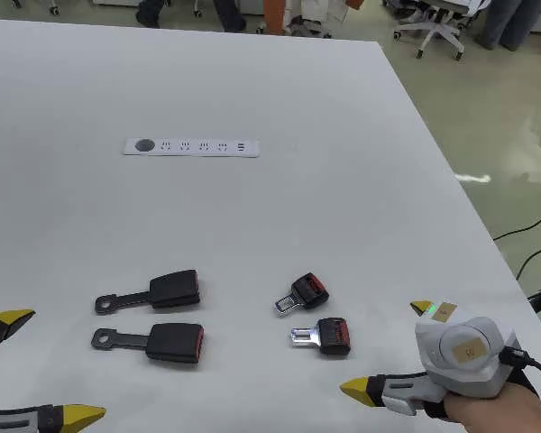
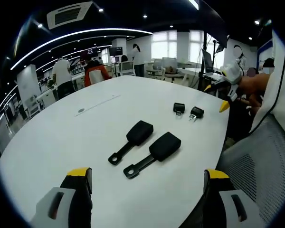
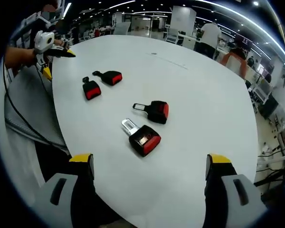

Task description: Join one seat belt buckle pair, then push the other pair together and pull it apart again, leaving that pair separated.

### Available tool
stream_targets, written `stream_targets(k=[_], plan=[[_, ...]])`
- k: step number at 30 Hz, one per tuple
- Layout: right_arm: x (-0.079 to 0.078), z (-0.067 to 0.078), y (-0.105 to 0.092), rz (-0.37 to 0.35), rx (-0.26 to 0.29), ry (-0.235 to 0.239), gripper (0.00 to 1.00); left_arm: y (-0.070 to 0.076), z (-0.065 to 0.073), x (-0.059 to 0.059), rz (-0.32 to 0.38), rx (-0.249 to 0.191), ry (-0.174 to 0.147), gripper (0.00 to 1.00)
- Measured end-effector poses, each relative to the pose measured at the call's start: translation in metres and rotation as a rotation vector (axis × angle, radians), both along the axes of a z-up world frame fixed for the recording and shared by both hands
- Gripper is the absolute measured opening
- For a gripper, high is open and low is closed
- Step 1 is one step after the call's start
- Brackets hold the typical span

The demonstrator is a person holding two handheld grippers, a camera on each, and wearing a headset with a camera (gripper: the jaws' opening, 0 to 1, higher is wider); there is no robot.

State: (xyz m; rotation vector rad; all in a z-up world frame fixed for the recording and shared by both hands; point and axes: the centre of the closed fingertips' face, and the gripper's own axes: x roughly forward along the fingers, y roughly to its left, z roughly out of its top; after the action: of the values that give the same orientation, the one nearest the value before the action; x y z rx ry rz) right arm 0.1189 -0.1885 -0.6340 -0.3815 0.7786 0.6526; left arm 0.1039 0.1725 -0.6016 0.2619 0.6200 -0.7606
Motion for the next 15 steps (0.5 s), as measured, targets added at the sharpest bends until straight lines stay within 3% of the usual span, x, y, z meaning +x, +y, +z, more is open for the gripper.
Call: stream_targets(k=[15], plan=[[0.0021,0.0001,0.0044,0.014,0.006,0.003,0.98,0.0049,-0.002,0.0042,-0.002,0.002,0.002,1.0]])
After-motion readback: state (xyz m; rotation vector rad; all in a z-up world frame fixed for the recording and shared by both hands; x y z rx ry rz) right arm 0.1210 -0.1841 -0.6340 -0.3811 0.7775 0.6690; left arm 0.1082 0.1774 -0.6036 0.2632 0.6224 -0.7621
